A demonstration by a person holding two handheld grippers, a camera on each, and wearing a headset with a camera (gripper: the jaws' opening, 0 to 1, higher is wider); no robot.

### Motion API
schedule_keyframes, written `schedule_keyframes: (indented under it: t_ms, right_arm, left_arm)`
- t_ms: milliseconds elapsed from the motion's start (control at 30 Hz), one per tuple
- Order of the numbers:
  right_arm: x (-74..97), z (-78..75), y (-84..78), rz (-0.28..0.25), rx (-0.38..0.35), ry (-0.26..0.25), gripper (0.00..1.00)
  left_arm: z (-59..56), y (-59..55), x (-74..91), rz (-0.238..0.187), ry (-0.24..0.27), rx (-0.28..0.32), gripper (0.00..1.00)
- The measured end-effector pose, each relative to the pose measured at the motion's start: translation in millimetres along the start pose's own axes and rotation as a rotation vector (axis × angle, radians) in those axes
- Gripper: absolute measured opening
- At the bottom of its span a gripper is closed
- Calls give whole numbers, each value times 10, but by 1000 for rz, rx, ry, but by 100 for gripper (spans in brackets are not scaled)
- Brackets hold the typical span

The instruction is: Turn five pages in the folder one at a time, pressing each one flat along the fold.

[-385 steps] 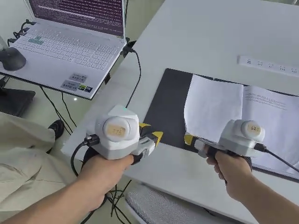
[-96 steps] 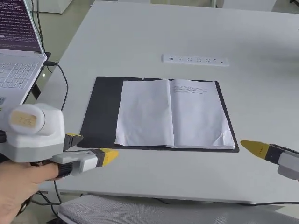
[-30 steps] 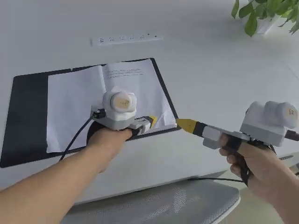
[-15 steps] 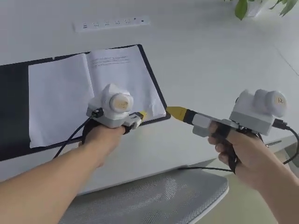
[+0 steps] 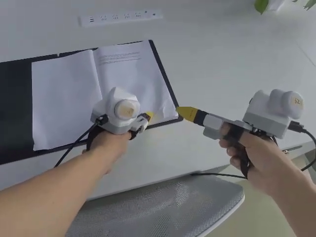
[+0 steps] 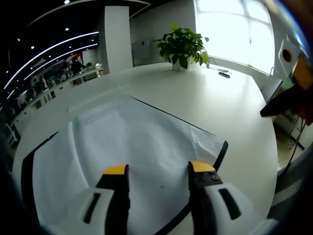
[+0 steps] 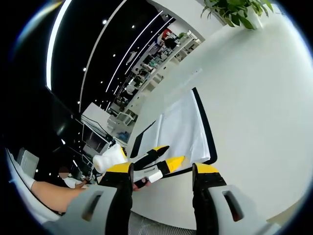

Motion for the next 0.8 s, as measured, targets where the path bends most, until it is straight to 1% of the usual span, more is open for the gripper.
schedule_keyframes:
  t_ms: [133,233,300,333,367,400,467,500,533,633,733,800]
  right_arm:
    - [-6,-3,-29,7,-2,0,47]
    - [-4,-5,-37,6,-3,0,47]
    - [-4,-12,-40,7,-5,-3,47]
    - [-4,-13,-42,8,-5,-3,47]
    - [-4,-13,-42,8,-3,-4,47]
    - [-6,-12,-40,6,-3,-3,47]
    - [-11,-12,-44,9,-7,-3,47]
    - [-21,-13,-46,11,-4,-3,47]
    - [-28,-13,-45,11,-3,-3,47]
    - [-88,-10,-39,16,-4,0,47]
    - [-157,8,-21,17,0,11,45]
    - [-235,5,-8,28,4,16,44]
  left_arm:
    - [-7,5,2,-10,-3,1,43]
    - [-6,9,10,-16,-1,5,42]
    - [7,13,15,-20,0,8,38]
    - [42,5,26,-15,15,19,34]
    - [49,11,27,-17,11,14,32]
    - [56,17,31,-17,16,11,27]
    - [46,20,42,-16,15,4,26]
    - [21,33,48,-20,0,-2,24]
    - [25,32,55,-17,7,-1,24]
    - [23,31,64,-16,10,12,23]
    - [52,28,80,-14,14,26,20]
    - [51,27,81,-13,14,18,19]
Point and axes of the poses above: the centre of the closed fingertips' face, and the gripper's own axes: x roughly backward along the fingers, z roughly to its left, y roughly out of its top, the point moved 2 cm from there along x, roughly backward along the fingers, and after that the axes turned 15 degrees about -x, right-handed, at the moved point
